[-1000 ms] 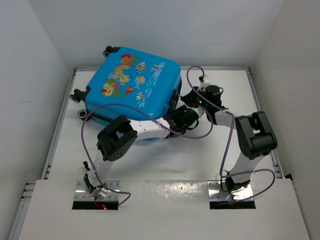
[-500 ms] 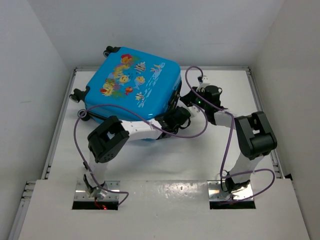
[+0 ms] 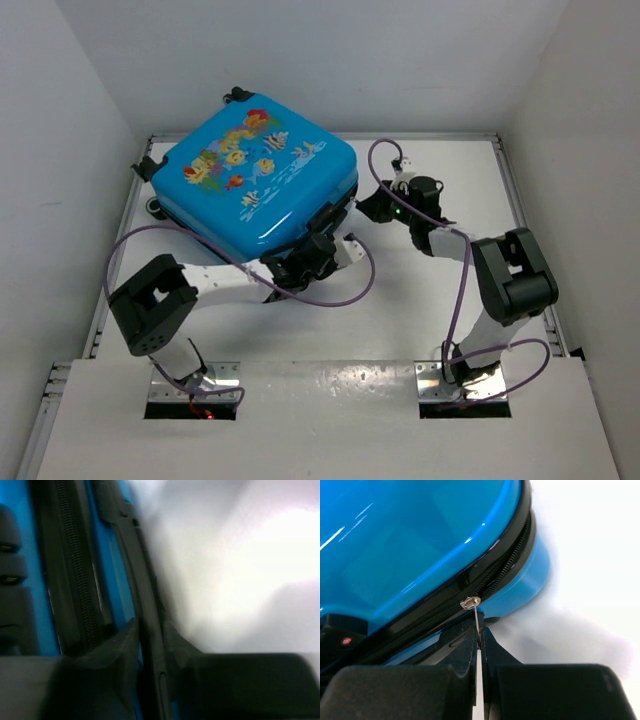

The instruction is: Pack the luggage

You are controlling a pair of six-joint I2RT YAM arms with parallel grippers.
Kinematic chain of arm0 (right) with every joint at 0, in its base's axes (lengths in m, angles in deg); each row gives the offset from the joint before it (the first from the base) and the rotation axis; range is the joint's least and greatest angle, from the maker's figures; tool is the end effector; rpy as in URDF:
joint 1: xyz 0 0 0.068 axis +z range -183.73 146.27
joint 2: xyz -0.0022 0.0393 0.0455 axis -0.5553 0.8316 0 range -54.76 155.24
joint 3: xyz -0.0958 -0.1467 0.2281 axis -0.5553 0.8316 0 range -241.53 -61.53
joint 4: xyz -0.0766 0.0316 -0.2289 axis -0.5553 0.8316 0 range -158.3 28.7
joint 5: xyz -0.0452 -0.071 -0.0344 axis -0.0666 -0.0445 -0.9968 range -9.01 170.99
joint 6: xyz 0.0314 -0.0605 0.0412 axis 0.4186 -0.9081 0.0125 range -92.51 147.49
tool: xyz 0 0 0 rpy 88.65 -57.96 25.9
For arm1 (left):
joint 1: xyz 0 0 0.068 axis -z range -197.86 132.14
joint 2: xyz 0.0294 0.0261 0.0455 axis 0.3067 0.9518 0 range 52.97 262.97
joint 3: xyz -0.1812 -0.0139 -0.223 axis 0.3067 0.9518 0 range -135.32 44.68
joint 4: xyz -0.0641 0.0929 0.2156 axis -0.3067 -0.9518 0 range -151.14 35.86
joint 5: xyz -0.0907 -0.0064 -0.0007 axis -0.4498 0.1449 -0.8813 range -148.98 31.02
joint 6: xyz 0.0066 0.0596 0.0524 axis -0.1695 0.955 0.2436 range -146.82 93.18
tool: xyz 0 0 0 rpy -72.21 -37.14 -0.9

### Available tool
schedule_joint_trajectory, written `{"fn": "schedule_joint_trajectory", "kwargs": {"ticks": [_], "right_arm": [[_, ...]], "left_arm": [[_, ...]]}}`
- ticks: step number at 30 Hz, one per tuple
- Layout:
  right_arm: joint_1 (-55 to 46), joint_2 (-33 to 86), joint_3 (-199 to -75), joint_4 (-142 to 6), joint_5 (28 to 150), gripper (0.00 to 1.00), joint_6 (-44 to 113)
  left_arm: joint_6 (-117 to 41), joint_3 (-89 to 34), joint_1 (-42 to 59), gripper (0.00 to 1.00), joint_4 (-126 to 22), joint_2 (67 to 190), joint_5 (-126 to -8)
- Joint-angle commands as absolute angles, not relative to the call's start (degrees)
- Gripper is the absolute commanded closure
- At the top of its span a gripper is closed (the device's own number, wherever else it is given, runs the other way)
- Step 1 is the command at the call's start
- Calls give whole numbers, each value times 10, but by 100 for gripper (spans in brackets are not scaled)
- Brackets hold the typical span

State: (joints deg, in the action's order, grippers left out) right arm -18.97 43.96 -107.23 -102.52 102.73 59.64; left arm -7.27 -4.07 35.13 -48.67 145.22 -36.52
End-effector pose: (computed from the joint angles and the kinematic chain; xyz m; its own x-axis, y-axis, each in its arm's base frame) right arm 0.3575 0.1205 0.2010 -0.5703 0.3608 -0.7380 -0.3216 0.7286 0.6048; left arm 0.2280 -0.2591 0.1962 -0.1631 0.7301 -0.6636 0.6488 0.5861 0.4854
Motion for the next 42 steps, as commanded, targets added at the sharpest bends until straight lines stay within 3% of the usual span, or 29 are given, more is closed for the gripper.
{"fn": "schedule_joint_trajectory", "kwargs": {"ticks": [1, 3, 4, 10, 13, 16, 20, 21, 31, 42], "right_arm": [[-188, 415, -1055, -1031, 1011, 100, 583], [-179, 412, -1046, -1032, 1012, 100, 582], [-176, 410, -1044, -1035, 1012, 100, 582], [-160, 414, -1046, -1037, 1009, 100, 580], [-158, 415, -1051, -1035, 1003, 100, 577], [-162, 415, -1055, -1029, 991, 100, 568], [-170, 417, -1057, -1024, 985, 100, 562], [-173, 417, -1059, -1023, 984, 100, 559], [-204, 405, -1056, -997, 987, 100, 540], [-224, 467, -1121, -1005, 959, 100, 532]], "left_arm": [[-69, 40, 323, 44, -742, 1475, -360], [-69, 15, 341, 27, -735, 1477, -348], [-69, 3, 341, 25, -735, 1489, -342], [-124, -131, 334, 30, -762, 1630, -314], [-135, -146, 319, 41, -769, 1653, -314], [-135, -133, 314, 60, -769, 1644, -329], [-116, -90, 308, 98, -775, 1601, -368], [-111, -68, 303, 100, -775, 1575, -376], [89, 88, 271, 100, -794, 1325, -460], [348, 252, 222, 100, -808, 1157, -486]]}}
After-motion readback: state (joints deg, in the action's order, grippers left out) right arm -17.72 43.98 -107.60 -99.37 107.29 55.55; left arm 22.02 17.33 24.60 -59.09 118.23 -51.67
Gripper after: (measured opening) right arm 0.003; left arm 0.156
